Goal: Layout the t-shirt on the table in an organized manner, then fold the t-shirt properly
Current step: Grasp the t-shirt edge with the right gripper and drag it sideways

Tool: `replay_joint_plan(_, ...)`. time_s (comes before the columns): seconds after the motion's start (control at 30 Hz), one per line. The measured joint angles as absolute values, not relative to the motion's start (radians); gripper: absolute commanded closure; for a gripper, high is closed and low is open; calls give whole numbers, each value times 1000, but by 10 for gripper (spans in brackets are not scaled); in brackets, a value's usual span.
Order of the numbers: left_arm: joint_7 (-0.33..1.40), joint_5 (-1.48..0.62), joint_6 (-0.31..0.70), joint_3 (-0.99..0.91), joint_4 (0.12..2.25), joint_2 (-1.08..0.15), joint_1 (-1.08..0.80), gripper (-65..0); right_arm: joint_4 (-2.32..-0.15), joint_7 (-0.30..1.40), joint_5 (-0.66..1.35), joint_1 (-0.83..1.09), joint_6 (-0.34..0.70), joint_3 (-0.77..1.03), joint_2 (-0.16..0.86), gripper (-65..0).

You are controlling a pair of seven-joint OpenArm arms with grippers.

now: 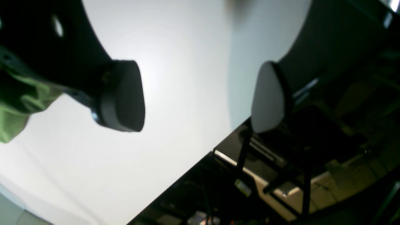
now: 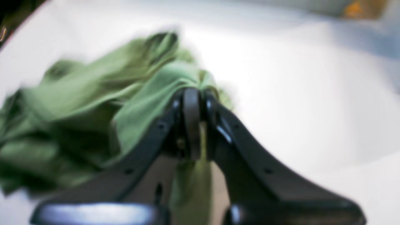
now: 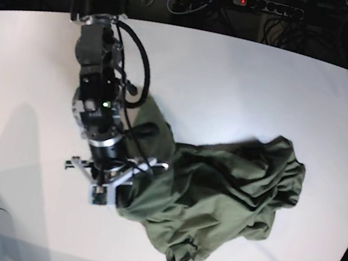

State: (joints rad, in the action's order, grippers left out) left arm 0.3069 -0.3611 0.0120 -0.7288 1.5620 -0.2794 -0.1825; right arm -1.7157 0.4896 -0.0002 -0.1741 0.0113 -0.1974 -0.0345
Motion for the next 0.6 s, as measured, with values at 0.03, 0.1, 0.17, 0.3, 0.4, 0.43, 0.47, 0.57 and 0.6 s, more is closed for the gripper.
replay_joint_plan(0.03, 307, -361, 12, -728, 1562, -279, -182, -518, -1728, 485, 0, -175, 11, -171, -32, 0)
replay_joint_plan(0.1, 307, -361, 11, -712, 1562, -280, -183, -518, -1733, 486, 0, -181, 11, -102, -30, 0)
replay_joint_plan(0.17, 309, -361, 12, -687, 1562, -279, -183, -518, -1723, 487, 1, -201, 11, -35, -30, 0)
replay_joint_plan(0.3, 310, -361, 13, -654, 1562, -279, -186, -518, -1599, 467, -1, -272, 11, 68, -26, 0)
replay_joint_plan(0.4, 305, -363, 14, -633, 1562, -276, -185, -518, -1435, 464, -2, -311, 11, 97, 8, 0)
replay_joint_plan(0.43, 306, -363, 14, -631, 1562, -270, -185, -519, -1367, 474, 0, -326, 9, 97, 23, 0)
replay_joint_plan(0.47, 304, -360, 13, -628, 1562, -262, -185, -520, -1303, 486, -3, -343, 8, 97, 32, 0)
replay_joint_plan(0.57, 315, -360, 12, -593, 1562, -251, -188, -520, -1195, 492, -1, -376, 11, 99, 53, -60)
replay_joint_plan(0.6, 313, -360, 12, -575, 1562, -252, -188, -520, -1193, 489, -1, -377, 11, 99, 61, -94)
